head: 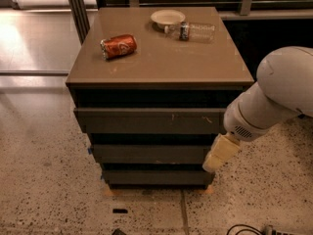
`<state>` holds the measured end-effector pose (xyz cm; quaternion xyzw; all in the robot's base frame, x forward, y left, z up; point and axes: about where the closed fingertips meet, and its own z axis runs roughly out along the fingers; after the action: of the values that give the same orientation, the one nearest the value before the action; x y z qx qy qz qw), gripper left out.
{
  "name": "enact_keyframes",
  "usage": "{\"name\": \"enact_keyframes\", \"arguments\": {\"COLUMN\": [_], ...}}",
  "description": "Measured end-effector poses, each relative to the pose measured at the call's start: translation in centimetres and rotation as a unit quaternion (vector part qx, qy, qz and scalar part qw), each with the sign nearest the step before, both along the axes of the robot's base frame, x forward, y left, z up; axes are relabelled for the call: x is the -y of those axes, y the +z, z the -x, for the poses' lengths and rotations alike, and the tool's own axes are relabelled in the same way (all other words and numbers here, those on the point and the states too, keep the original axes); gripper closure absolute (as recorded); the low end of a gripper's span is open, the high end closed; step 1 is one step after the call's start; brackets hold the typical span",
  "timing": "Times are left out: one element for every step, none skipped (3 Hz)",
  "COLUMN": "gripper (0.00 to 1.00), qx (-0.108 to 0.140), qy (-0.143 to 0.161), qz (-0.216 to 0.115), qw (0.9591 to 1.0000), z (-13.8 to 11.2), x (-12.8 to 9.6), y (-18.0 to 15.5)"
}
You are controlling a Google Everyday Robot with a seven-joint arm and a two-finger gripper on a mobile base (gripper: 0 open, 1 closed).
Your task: Open top drawer
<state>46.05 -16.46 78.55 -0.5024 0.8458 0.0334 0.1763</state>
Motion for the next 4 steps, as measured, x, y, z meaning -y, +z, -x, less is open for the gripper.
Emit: {"name": "enact_keyframes", "arguments": {"gripper": [0.0, 0.0, 0.0, 0.0], "qx": [0.0, -0.004, 0.028, 0.068], "qy": [0.001, 0.009, 0.021, 0.018], "qz": [-0.003, -0.017, -0.05, -0.09], "qw": [1.0, 0.9998, 0.9981, 0.9935], "z": [0.0, 0.1, -2.1, -5.7], "x": [-0.1, -0.6, -1.6, -2.7], "y": [-0.2, -1.4, -4.0, -6.3]}}
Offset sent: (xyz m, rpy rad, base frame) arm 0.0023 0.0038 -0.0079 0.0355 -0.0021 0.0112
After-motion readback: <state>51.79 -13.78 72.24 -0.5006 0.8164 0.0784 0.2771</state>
